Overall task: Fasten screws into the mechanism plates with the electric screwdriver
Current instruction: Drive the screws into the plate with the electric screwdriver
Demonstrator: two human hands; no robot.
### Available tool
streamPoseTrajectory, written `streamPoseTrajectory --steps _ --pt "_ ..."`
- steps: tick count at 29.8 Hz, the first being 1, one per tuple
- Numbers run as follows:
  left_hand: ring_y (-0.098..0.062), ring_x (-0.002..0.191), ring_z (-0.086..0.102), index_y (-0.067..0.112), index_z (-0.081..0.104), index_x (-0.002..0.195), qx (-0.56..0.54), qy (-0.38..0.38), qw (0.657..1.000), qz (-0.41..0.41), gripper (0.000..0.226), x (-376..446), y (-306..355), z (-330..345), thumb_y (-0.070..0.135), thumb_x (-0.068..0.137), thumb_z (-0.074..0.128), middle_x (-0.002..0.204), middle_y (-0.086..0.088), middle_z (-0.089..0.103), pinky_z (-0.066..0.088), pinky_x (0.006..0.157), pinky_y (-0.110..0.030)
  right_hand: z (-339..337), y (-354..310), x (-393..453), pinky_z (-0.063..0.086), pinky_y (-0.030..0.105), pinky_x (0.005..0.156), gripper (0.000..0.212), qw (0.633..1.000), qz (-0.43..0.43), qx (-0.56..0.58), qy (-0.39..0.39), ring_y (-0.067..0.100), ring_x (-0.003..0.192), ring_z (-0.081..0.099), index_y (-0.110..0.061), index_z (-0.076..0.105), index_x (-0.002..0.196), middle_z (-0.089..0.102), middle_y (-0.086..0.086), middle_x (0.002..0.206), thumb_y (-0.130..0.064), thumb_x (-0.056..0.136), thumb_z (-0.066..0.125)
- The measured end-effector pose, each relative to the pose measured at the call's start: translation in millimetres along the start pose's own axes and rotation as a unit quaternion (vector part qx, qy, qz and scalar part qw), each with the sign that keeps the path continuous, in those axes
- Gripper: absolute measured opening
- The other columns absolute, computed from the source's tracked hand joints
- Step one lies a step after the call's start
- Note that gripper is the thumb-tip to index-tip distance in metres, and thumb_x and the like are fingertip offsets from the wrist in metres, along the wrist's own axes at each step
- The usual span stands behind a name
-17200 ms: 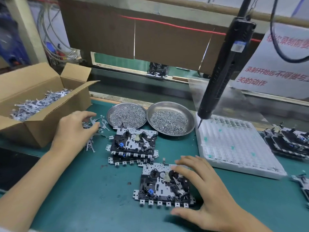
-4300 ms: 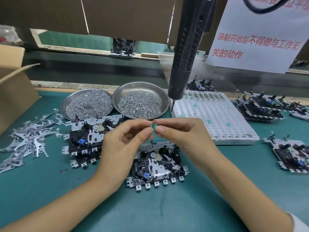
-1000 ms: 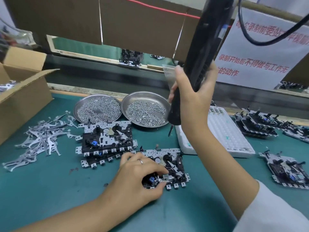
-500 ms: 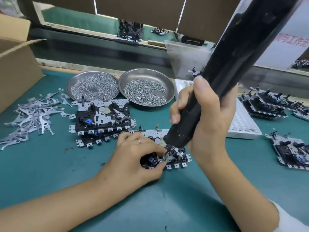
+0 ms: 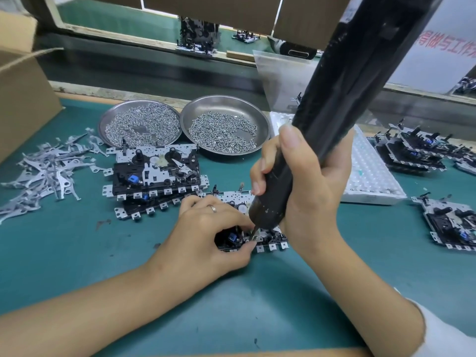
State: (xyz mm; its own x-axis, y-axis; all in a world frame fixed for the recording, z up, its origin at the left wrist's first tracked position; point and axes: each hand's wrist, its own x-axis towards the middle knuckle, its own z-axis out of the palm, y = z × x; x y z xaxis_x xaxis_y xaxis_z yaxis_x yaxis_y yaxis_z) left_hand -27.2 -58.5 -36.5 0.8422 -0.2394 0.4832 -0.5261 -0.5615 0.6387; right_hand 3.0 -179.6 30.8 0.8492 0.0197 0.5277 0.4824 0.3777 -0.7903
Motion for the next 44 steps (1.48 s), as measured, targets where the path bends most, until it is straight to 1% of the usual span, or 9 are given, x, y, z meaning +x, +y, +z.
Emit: streamPoseTrajectory --steps 5,10,13,19,26,29,34,37,44 --pt "0.012 0.083 0.045 0.043 0.055 0.078 0.0 -0.004 1.0 -0.003 0.011 0 2 -1 0.045 0.068 0.061 0.073 0.037 0.048 0.028 0.084 -0.023 1 0 0 0.037 0.022 0.043 0.022 1.0 -0.009 0.006 -0.003 0.02 0.034 0.042 -0.02 0.037 0.091 0.046 -0.002 0.052 -0.02 0.083 0.058" --pt "0.006 0.08 0.046 0.029 0.068 0.076 0.005 -0.005 1.0 -0.006 0.017 1 1 -1 0.044 0.068 0.064 0.075 0.036 0.049 0.028 0.082 -0.024 2 1 -1 0.038 0.023 0.044 0.022 1.0 -0.015 -0.002 -0.001 0.021 0.035 0.043 -0.02 0.038 0.09 0.046 -0.001 0.053 -0.02 0.082 0.058" --pt "0.004 0.081 0.047 0.026 0.07 0.076 0.01 -0.003 1.0 -0.012 0.014 1 1 0 0.036 0.066 0.071 0.076 0.034 0.051 0.028 0.083 -0.026 2 1 -1 0.038 0.023 0.043 0.023 1.0 -0.018 0.001 0.0 0.021 0.035 0.042 -0.018 0.036 0.09 0.046 0.0 0.054 -0.02 0.082 0.058" --pt "0.006 0.082 0.046 0.025 0.071 0.077 0.004 -0.007 1.0 -0.013 0.023 1 1 -1 0.044 0.068 0.063 0.075 0.035 0.051 0.031 0.084 -0.027 2 2 -3 0.037 0.023 0.043 0.024 1.0 -0.021 0.007 0.0 0.02 0.034 0.041 -0.016 0.034 0.091 0.042 0.005 0.052 -0.018 0.081 0.056" --pt "0.006 0.084 0.047 0.021 0.073 0.077 -0.003 -0.004 1.0 -0.026 0.017 0 1 -1 0.032 0.064 0.072 0.075 0.033 0.052 0.034 0.086 -0.028 3 2 -4 0.037 0.023 0.042 0.024 1.0 -0.019 -0.001 0.0 0.021 0.034 0.04 -0.016 0.036 0.092 0.037 0.014 0.054 -0.018 0.081 0.056" --pt "0.006 0.084 0.047 0.022 0.072 0.076 -0.007 -0.003 1.0 -0.023 0.021 0 3 -1 0.039 0.065 0.069 0.076 0.034 0.052 0.032 0.087 -0.027 2 3 -4 0.038 0.023 0.043 0.023 1.0 -0.017 0.001 -0.001 0.021 0.035 0.04 -0.015 0.036 0.091 0.038 0.013 0.054 -0.018 0.081 0.057" --pt "-0.001 0.084 0.052 0.028 0.074 0.082 -0.015 -0.001 1.0 -0.028 0.018 0 4 -1 0.029 0.064 0.075 0.078 0.027 0.062 0.039 0.088 -0.034 -8 -4 6 0.038 0.02 0.044 0.028 0.999 -0.035 0.011 0.012 0.023 0.032 0.042 -0.007 0.032 0.092 0.048 0.002 0.05 -0.018 0.082 0.056" --pt "0.0 0.084 0.052 0.028 0.075 0.084 -0.015 -0.002 1.0 -0.027 0.02 0 4 -2 0.035 0.066 0.073 0.079 0.028 0.061 0.038 0.087 -0.033 -13 0 10 0.038 0.019 0.044 0.03 0.999 -0.032 0.005 0.023 0.022 0.033 0.042 -0.005 0.031 0.094 0.048 0.001 0.05 -0.018 0.082 0.055" --pt "0.001 0.085 0.053 0.03 0.075 0.085 -0.006 -0.002 1.0 -0.025 0.025 -1 3 -1 0.044 0.068 0.063 0.079 0.027 0.062 0.038 0.089 -0.036 -14 9 8 0.038 0.019 0.043 0.025 1.0 0.016 -0.018 -0.006 0.02 0.034 0.041 -0.021 0.035 0.088 0.044 0.002 0.051 -0.021 0.082 0.059"
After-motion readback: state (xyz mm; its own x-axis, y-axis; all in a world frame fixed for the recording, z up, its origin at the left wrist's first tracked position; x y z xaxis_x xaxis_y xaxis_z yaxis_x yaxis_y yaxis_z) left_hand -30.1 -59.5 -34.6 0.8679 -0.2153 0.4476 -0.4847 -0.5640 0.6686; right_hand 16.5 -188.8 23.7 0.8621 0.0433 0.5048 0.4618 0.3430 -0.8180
